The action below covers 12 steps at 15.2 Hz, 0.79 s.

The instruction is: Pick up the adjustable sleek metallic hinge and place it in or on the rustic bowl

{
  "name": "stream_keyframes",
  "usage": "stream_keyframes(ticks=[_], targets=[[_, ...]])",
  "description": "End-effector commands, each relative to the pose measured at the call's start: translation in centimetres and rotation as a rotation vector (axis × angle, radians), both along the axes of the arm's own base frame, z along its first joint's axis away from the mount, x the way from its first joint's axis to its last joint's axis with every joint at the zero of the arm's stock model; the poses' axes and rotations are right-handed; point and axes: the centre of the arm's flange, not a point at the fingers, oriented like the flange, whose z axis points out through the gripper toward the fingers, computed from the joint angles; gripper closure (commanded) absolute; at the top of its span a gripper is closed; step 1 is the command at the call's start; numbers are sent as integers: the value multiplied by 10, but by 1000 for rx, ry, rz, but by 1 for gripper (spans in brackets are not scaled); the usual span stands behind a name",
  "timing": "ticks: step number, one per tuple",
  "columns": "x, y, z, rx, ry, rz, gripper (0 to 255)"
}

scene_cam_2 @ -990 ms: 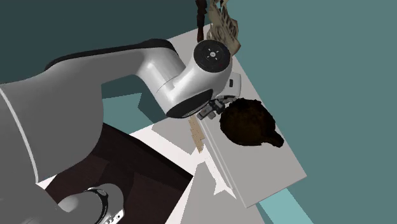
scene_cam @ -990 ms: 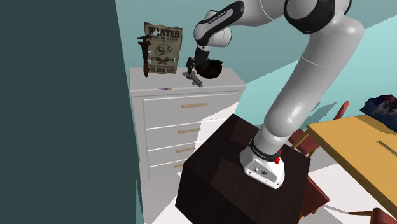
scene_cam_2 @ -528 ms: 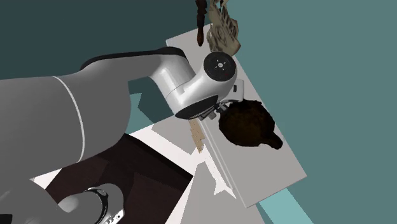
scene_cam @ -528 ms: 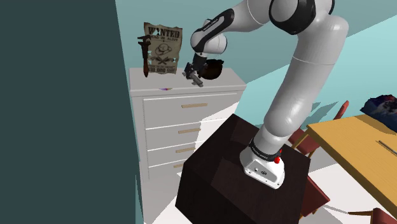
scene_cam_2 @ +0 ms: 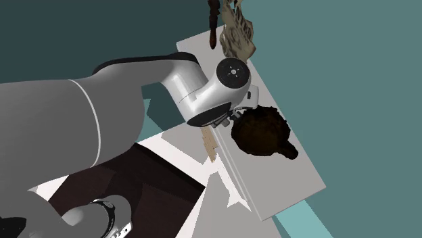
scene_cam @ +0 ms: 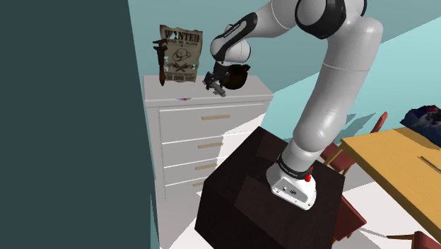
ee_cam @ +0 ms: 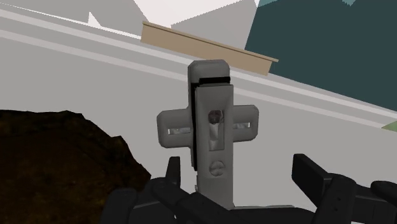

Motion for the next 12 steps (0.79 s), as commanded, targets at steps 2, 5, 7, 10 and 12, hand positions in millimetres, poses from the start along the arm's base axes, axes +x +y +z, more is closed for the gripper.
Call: stream_keyframes(ticks=[2,5,7,10,12], targets=[[-1,-1,-1,0,2,-3,0],[-1,-2,-1,0,2,-3,255],[-1,-1,-1,0,2,-3,255],[-1,-1,-1,0,2,-3,255],[-1,-1,-1,0,2,-3,255]])
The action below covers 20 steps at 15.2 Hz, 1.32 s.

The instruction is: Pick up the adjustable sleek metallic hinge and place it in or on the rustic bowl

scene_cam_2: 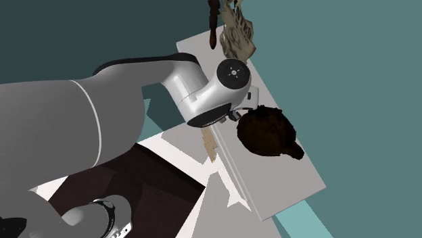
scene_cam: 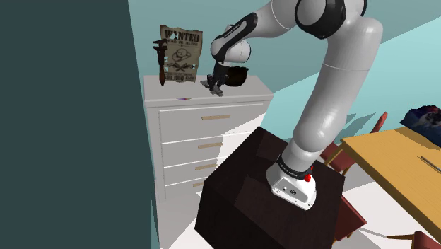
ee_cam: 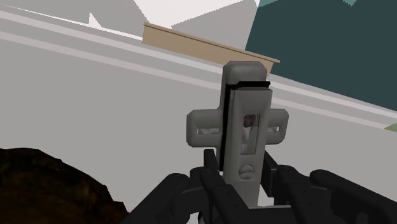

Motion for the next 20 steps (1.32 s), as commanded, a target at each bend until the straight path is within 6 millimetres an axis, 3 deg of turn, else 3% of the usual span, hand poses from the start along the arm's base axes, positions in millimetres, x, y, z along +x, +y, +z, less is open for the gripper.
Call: stream_keyframes(ticks=[1,20], targets=[[0,0,5,0,0,0,255],[0,0,106,0,0,0,255]])
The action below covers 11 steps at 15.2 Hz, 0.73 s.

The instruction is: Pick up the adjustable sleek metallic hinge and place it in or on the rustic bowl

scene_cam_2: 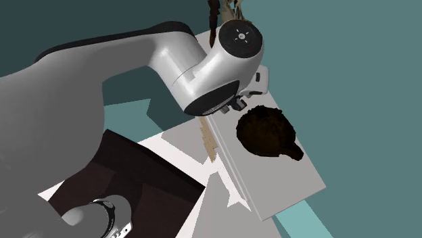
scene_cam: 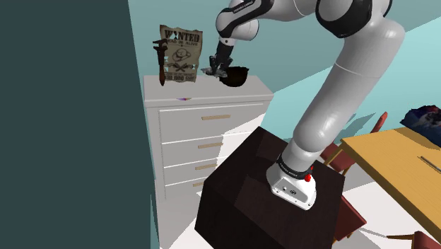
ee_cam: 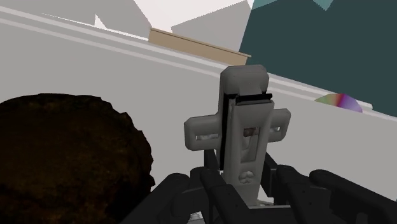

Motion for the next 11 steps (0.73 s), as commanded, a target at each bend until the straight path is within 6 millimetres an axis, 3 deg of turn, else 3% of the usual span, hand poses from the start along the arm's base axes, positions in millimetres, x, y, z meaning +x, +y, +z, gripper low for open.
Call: stream_keyframes(ticks=[1,11], targets=[[0,0,10,0,0,0,255],[0,0,63,0,0,0,255]])
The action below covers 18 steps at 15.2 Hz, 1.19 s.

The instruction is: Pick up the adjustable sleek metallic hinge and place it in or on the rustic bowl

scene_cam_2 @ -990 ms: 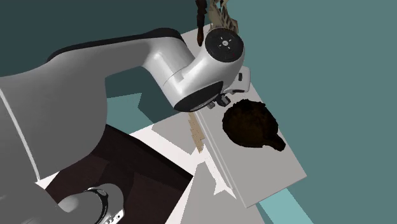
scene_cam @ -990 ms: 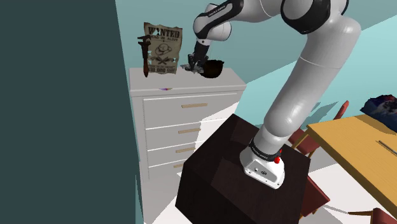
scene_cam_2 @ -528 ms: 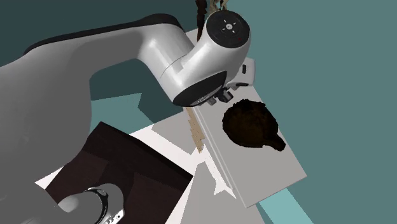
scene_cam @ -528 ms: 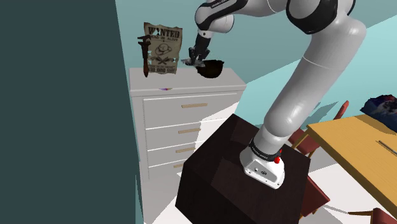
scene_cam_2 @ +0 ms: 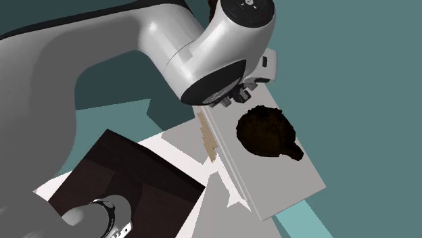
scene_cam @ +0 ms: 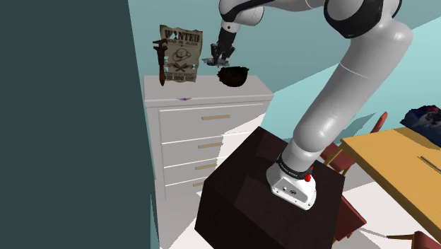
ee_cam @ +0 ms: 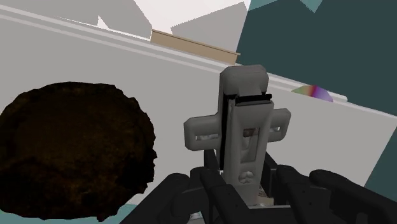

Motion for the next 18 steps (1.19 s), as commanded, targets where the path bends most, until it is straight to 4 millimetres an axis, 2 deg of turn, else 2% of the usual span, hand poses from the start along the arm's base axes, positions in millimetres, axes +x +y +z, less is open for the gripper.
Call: stream_keyframes(ticks=[1,2,14,15,18], targets=[[-1,0,11,0,0,0,255],[-1,0,14,0,0,0,255],[-31,-156,21,0,0,0,255],[-31,-160,21,0,0,0,255],[-31,-160,5,0,0,0,255]])
